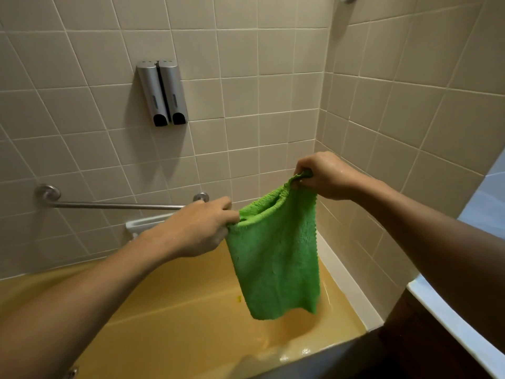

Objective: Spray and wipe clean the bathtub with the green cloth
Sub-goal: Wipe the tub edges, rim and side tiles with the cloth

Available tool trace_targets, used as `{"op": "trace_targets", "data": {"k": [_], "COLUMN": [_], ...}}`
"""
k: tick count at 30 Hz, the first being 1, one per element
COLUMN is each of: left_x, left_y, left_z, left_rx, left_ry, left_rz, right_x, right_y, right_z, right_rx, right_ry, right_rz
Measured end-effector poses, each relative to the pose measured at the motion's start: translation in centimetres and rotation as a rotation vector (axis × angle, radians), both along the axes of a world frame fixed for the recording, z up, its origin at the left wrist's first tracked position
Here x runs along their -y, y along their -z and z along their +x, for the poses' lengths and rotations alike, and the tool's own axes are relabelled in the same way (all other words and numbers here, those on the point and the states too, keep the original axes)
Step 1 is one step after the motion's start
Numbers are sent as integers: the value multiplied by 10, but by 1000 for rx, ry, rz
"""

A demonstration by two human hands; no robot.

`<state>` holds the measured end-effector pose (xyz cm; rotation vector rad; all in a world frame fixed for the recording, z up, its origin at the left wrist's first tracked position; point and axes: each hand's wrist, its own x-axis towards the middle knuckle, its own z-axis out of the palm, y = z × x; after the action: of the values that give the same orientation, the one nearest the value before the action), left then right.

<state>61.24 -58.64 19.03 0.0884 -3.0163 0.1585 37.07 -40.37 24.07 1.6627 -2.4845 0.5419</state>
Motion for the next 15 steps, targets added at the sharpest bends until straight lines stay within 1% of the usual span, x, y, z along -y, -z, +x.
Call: {"op": "trace_targets", "data": {"k": [2,4,7,11,12,15], "left_x": [10,13,15,16,15,0], "left_y": [-3,-7,-13,-14,-12,-6], "left_z": [5,11,14,14,13,8], "left_rx": [-82,-109,-230,-417,-433,-477], "left_ry": [82,113,42,-55,-86,-180], "left_rz": [108,181,339,560,661,1063], "right_x": [-5,-9,-13,-17,-16,-9], "right_y": [1,2,4,10,12,23], "right_z": [-4,-7,-10,-9,-8,-4], "right_rx": [72,178,302,482,514,665], "right_ry": [23,33,37,18,15,11], "right_rz": [-8,-26,-55,-174,-203,-266]}}
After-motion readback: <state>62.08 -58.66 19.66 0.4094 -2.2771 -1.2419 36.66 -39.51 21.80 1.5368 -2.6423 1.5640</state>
